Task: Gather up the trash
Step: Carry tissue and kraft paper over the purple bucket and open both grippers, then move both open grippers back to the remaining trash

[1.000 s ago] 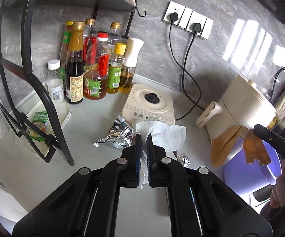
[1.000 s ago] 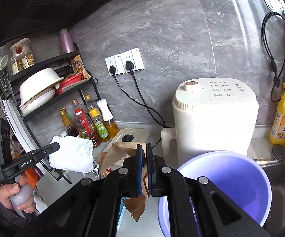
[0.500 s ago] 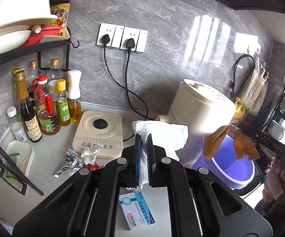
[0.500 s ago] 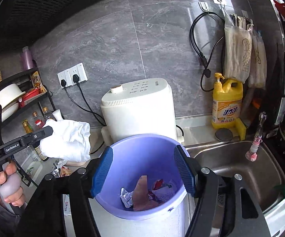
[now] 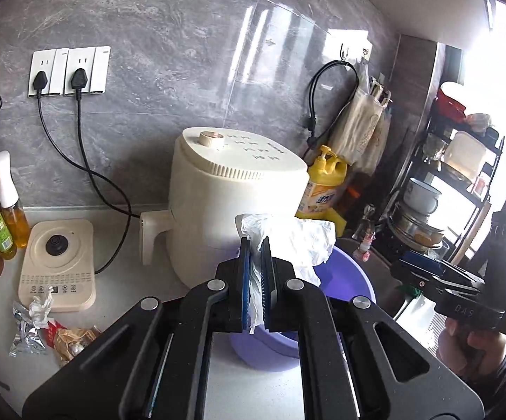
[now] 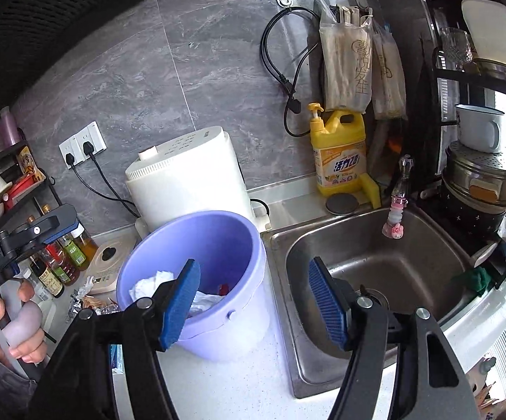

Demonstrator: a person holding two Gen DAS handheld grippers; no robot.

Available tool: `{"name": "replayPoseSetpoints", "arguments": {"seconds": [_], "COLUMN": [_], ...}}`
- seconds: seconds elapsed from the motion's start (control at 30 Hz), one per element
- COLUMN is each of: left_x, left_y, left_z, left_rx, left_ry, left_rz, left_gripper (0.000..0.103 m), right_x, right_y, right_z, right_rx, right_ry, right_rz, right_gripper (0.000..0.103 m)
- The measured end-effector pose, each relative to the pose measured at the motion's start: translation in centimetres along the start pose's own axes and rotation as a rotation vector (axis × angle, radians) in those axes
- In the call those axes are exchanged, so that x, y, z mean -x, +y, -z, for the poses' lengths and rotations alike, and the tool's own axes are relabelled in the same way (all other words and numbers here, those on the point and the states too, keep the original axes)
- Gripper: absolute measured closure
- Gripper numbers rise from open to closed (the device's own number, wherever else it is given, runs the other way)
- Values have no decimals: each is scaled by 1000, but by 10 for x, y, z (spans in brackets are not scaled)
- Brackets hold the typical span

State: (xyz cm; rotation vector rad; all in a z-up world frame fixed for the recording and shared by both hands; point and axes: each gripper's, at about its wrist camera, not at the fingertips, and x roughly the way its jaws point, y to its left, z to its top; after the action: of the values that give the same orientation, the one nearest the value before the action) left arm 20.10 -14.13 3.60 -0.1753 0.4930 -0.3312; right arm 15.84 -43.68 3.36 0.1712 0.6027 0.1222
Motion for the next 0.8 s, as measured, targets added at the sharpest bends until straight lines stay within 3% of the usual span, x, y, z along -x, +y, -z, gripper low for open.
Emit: {"name": "replayPoseSetpoints", "arguments": {"seconds": [0.1,0.17,0.2,0.23,0.27,0.3,0.4,0.8], "left_x": [-13,-19,-22,-24,-25,-22,-14,35], "left_y": [-15,-23,-25,-28,-31,-32,-29,21], "left_z": [0,2,2,2,2,2,2,22], "left_rx": [-26,-34,-35,-37,-41,-43,-42,43], "left_ry": [27,47,54,64,66,45,17,-3], "left_rz": [47,80,116,154,164,154,149,-39], "left_gripper": [97,97,90,81,46,23,21,6], "right_x": [-6,-9,-10,-10,-11,-12,-14,-30], "right_y": [10,20,26,31,37,43,61,142], "right_z": [2,3,2,3,4,4,5,21], "right_rx": [8,23,32,41,51,60,90,208], "right_ry": [13,11,6,2,0,-1,-2,50], "right_rz": [-24,-41,-50,-61,-74,-89,-134,-316], "right_gripper": [36,26,23,16,13,12,7,8]}}
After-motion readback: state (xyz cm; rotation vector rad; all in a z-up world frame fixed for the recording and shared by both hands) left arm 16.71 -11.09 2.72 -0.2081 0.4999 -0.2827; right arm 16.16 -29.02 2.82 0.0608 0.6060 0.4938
